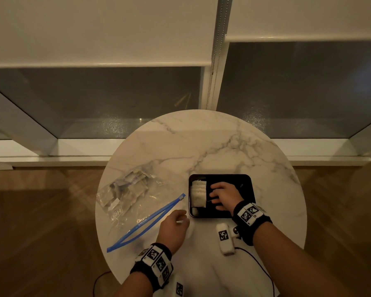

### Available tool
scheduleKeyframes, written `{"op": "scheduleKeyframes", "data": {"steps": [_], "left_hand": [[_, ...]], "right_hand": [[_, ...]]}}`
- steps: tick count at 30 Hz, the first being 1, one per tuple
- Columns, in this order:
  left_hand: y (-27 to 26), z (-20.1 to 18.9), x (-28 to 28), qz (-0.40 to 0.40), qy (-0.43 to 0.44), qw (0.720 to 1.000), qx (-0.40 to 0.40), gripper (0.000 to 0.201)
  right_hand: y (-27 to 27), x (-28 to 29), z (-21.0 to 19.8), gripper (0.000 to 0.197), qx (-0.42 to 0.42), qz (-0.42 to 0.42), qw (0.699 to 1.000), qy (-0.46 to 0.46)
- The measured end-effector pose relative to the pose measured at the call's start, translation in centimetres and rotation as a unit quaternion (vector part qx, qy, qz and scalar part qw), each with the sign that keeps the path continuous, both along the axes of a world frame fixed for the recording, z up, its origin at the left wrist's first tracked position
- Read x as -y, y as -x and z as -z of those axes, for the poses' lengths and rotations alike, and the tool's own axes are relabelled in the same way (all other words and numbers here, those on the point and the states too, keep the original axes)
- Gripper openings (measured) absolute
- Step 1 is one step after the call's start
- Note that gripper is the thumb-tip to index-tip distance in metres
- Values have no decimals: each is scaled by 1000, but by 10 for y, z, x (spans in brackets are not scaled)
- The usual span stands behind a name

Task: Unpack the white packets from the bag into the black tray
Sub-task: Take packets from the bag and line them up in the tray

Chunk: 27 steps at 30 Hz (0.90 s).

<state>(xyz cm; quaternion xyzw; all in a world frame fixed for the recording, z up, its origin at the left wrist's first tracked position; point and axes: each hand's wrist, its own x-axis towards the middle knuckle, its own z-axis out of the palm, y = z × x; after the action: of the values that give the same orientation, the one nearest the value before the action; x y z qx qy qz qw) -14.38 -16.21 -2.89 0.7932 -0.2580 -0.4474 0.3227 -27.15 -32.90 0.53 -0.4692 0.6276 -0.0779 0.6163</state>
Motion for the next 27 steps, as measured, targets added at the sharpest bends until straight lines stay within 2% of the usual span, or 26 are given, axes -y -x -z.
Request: {"op": "scheduleKeyframes", "data": {"steps": [3,5,10,13,16,19,21,22,23,25,27], "left_hand": [[-3,-11,-11,5,20,1000,13,10],[-4,-21,-15,-1,34,999,19,9],[-9,-52,-28,-50,100,990,85,11],[-21,-71,-48,-87,154,971,159,14],[-44,-72,-74,-85,168,953,239,19],[-73,-62,-101,-20,150,922,358,14],[-90,-51,-116,60,136,883,445,8],[-97,-46,-120,88,114,871,469,14],[-104,-39,-124,103,87,867,479,22],[-114,-30,-127,118,41,878,463,41],[-120,-25,-126,139,25,884,446,49]], "right_hand": [[3,-17,-12,23,45,36,998,38],[-1,-33,-18,22,59,28,994,82],[-24,-68,-25,20,104,-131,977,133],[-36,-79,-24,18,79,-215,959,167],[-47,-92,-22,16,41,-280,941,184],[-62,-109,-20,21,1,-382,894,234],[-74,-119,-20,31,-30,-466,841,274],[-79,-124,-19,34,-43,-503,809,302],[-86,-128,-18,37,-51,-535,777,329],[-98,-135,-15,39,-58,-577,724,374],[-106,-139,-13,40,-73,-592,693,405]]}}
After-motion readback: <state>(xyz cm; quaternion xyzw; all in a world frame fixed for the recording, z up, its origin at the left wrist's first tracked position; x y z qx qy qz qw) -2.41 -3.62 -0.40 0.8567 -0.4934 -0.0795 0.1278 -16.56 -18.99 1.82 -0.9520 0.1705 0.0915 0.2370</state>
